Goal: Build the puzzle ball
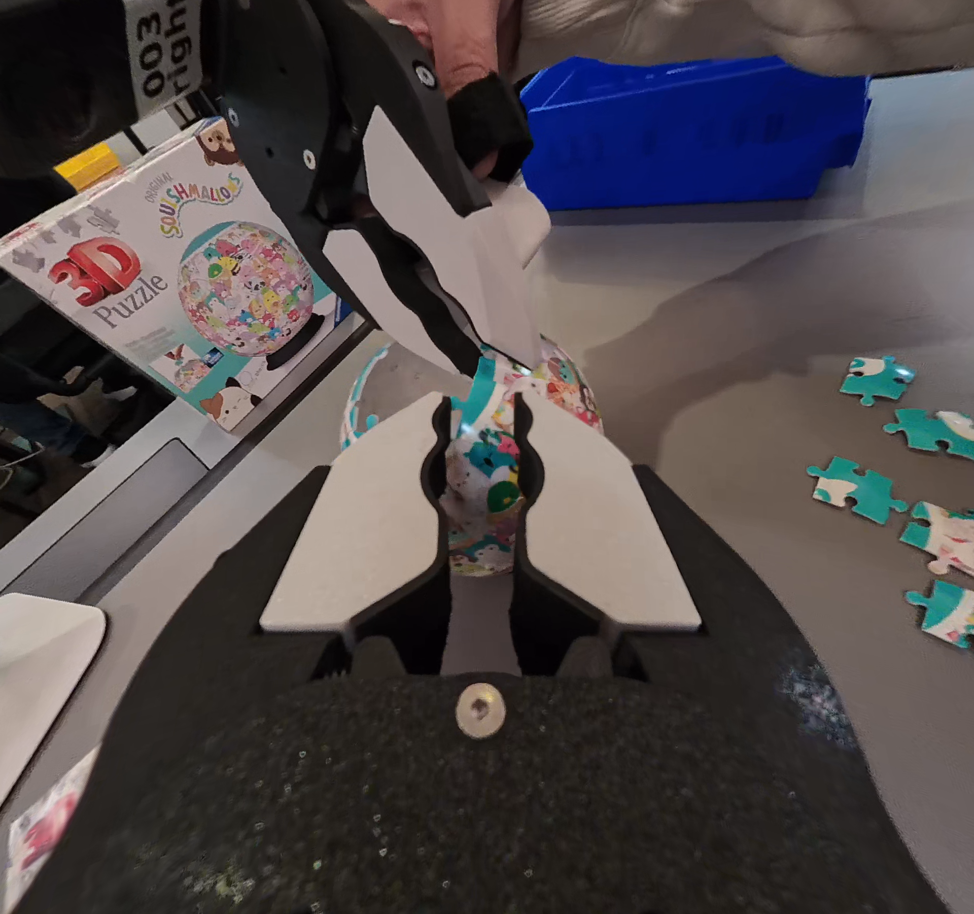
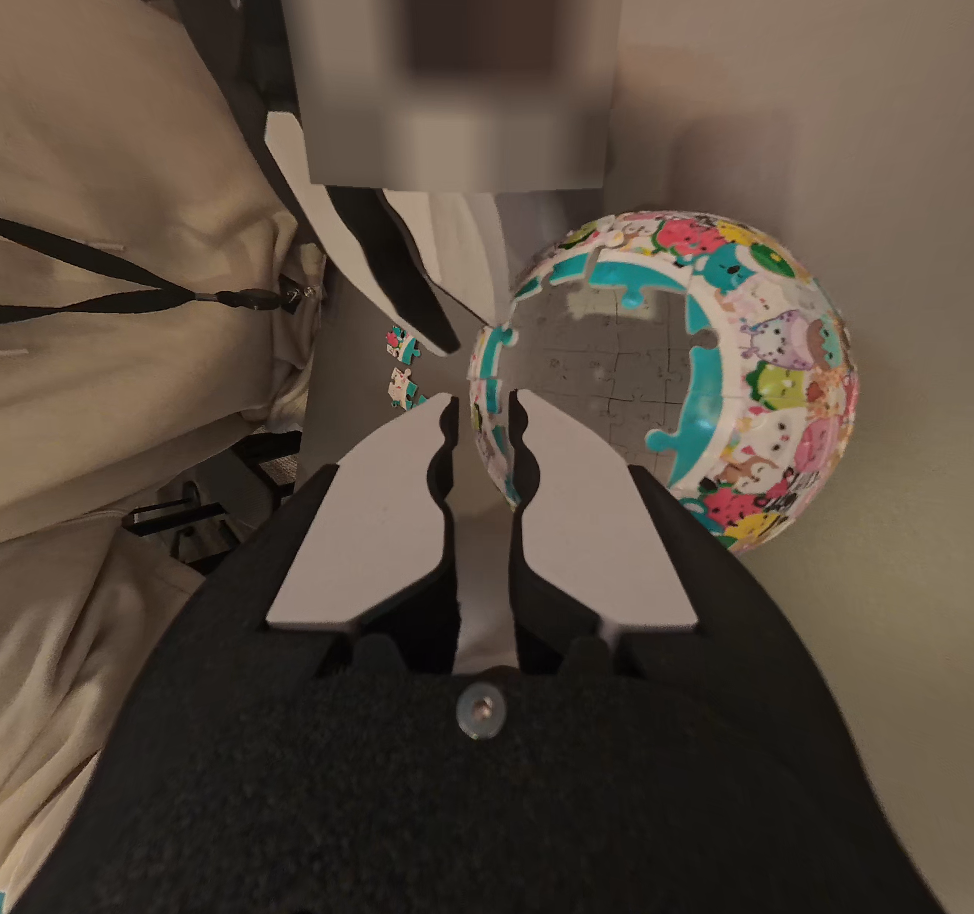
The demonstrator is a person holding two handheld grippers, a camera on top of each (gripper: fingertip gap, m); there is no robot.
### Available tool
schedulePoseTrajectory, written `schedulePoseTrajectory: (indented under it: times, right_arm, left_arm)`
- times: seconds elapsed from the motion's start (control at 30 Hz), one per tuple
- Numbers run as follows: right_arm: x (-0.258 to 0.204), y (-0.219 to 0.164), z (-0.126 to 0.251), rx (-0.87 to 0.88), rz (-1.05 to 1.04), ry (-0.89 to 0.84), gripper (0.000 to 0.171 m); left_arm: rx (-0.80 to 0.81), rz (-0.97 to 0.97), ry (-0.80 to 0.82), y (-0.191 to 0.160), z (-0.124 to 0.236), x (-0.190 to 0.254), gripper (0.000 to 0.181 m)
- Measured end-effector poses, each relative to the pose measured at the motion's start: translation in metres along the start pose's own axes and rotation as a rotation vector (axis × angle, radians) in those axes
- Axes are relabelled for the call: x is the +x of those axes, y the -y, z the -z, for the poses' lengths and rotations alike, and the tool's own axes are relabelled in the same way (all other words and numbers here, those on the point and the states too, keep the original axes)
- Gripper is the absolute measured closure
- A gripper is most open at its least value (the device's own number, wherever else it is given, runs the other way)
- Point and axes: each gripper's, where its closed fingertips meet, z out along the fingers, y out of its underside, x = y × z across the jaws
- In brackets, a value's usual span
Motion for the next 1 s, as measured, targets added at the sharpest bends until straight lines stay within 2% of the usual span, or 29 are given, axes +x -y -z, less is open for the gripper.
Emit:
schedulePoseTrajectory:
  times: [0.27,0.5,0.7,0.8,0.9,1.0]
  right_arm:
    - [-0.002,0.000,0.001,0.021,-0.003,0.019,0.152]
    - [0.000,-0.001,0.007,0.055,-0.015,0.007,0.152]
    - [-0.001,0.000,0.001,0.042,-0.018,0.022,0.153]
    - [0.003,-0.003,0.004,0.041,-0.030,-0.009,0.153]
    - [0.002,0.000,0.014,0.119,-0.033,-0.051,0.153]
    - [0.003,-0.003,0.028,0.211,-0.027,-0.201,0.153]
  left_arm:
    - [-0.012,-0.025,0.011,0.000,-0.009,-0.003,0.157]
    - [0.008,-0.056,0.013,0.003,0.004,-0.001,0.158]
    - [-0.010,-0.047,0.010,-0.002,-0.005,-0.002,0.157]
    - [0.024,-0.033,0.025,0.006,0.006,-0.007,0.157]
    - [0.006,0.005,0.103,0.004,0.026,-0.023,0.157]
    - [0.008,0.126,0.120,-0.004,0.054,-0.023,0.157]
